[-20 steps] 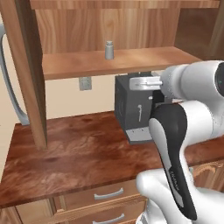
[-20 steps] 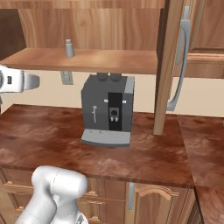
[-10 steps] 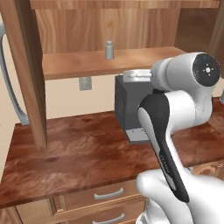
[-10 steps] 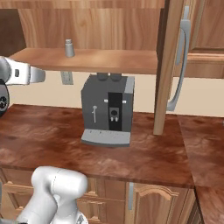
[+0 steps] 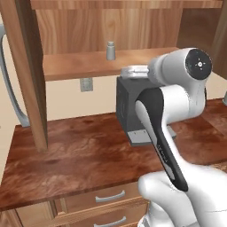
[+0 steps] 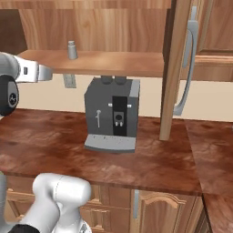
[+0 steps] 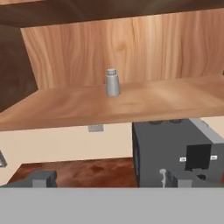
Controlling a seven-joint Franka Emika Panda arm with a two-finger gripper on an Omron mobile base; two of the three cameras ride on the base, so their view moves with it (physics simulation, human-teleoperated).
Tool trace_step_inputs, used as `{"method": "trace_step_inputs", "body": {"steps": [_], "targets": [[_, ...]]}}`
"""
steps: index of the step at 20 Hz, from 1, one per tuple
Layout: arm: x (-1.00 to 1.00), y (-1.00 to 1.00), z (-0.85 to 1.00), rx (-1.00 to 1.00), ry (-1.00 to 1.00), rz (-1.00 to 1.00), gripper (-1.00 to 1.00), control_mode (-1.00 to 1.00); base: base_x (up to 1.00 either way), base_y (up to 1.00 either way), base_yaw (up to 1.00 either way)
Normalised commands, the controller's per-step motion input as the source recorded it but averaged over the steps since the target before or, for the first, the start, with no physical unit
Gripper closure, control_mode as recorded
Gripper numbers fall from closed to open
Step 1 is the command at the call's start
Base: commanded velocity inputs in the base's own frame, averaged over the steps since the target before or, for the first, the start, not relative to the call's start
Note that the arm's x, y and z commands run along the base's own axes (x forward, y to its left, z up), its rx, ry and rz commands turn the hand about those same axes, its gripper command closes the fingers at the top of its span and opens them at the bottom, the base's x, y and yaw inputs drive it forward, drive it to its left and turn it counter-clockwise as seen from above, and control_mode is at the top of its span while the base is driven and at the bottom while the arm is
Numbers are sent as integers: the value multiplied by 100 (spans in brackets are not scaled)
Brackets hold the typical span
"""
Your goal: Collect the paprika, mayonnaise, and shaker from the cabinet and place them next to the stove.
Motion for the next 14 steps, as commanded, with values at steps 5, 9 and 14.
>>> {"method": "trace_step_inputs", "body": {"steps": [5, 9, 14], "targets": [[49, 0, 17, 0, 0, 0, -100, -100, 0, 0, 0], [45, 0, 33, 0, 0, 0, -100, -100, 0, 0, 0], [49, 0, 16, 0, 0, -1, -100, -100, 0, 0, 0]]}}
